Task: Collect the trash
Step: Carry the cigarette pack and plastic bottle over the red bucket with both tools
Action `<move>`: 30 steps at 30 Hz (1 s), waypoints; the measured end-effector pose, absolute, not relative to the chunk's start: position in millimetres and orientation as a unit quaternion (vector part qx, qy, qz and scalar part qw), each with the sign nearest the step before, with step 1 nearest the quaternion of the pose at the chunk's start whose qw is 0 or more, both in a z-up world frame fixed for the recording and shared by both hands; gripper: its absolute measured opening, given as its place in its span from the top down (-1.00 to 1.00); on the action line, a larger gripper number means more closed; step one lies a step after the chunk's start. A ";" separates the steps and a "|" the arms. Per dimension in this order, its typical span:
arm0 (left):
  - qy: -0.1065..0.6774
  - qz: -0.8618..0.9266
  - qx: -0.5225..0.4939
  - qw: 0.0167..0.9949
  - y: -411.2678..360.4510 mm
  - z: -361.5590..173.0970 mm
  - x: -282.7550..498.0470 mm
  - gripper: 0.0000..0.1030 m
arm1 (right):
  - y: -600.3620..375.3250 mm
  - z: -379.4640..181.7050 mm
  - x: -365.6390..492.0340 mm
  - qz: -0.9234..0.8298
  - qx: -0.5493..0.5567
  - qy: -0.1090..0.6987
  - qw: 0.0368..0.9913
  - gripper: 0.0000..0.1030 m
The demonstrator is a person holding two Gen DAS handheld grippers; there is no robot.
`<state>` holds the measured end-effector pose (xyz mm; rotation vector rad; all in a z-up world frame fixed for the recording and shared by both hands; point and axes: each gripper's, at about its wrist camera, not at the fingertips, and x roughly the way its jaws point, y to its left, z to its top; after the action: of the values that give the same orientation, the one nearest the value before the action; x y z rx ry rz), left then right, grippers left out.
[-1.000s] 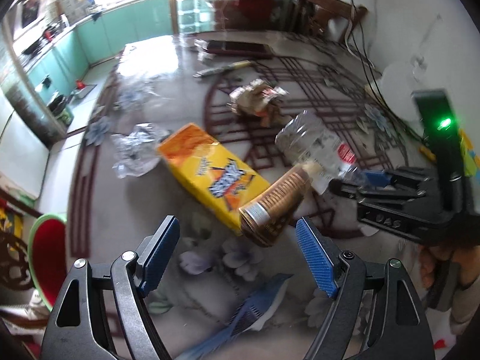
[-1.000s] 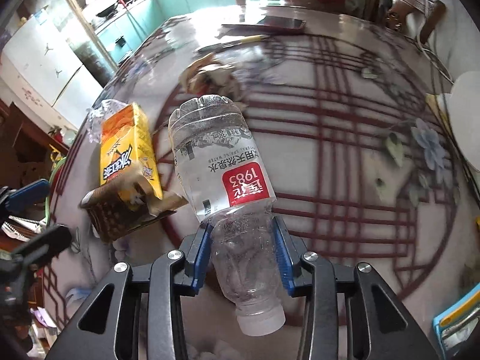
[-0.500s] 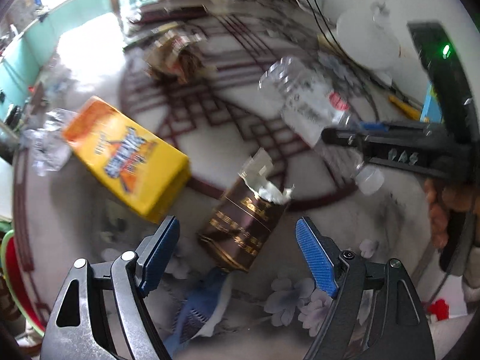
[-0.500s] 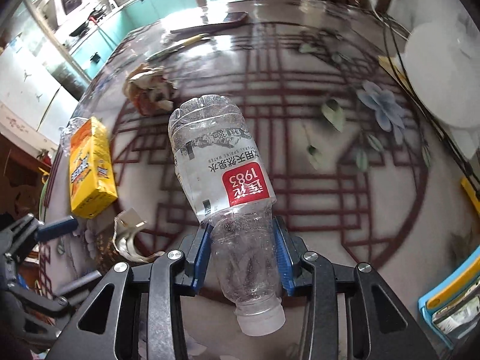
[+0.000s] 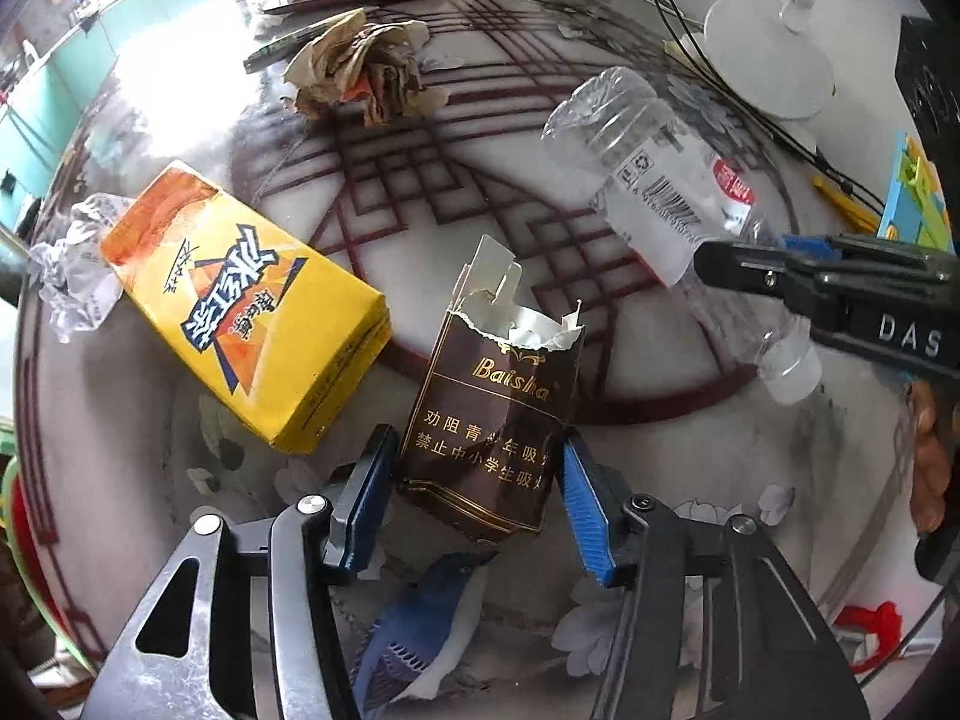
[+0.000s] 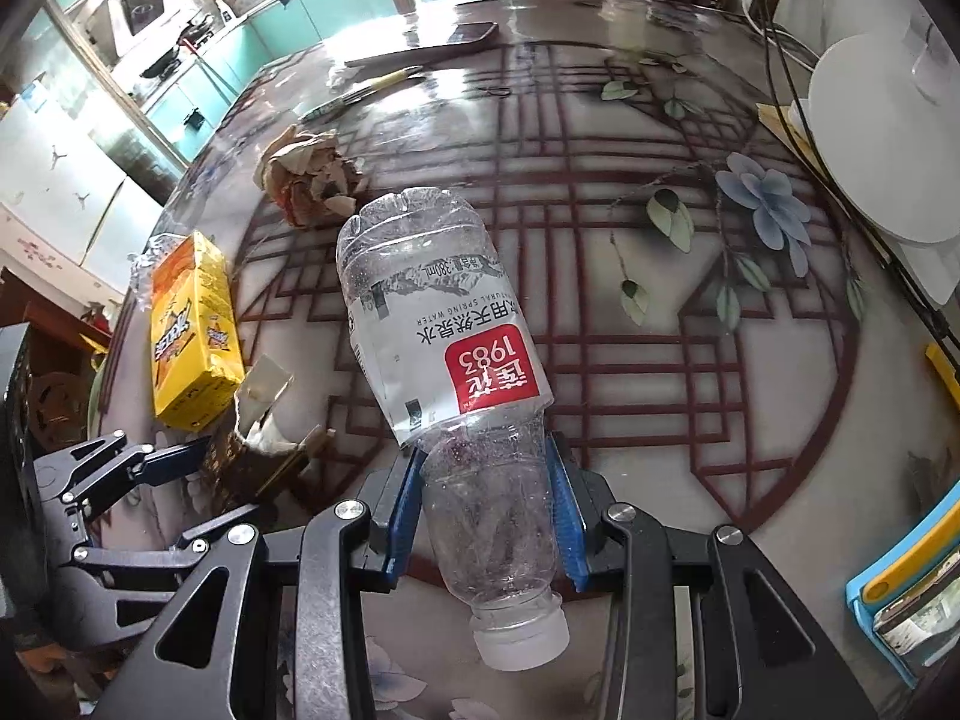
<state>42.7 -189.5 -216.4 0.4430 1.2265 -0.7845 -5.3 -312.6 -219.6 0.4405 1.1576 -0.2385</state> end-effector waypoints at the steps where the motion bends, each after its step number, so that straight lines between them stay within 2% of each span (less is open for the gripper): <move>1: 0.556 -0.354 0.198 0.726 -186.5 -215.4 43.2 0.01 | -311.0 -218.9 -4.3 -0.110 0.205 0.541 0.808 0.29; 17: 0.518 -0.346 0.148 0.768 -140.5 -163.0 48.8 0.01 | -276.0 -192.1 11.3 -0.093 0.183 0.526 0.825 0.29; 30: 0.527 -0.295 0.103 0.791 -85.8 -161.4 65.4 0.01 | -234.2 -158.9 20.7 -0.075 0.153 0.509 0.844 0.29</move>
<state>65.4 -85.8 -161.4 0.2213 1.1338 -0.6339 20.7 -234.2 -158.9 0.3237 1.0746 -0.1592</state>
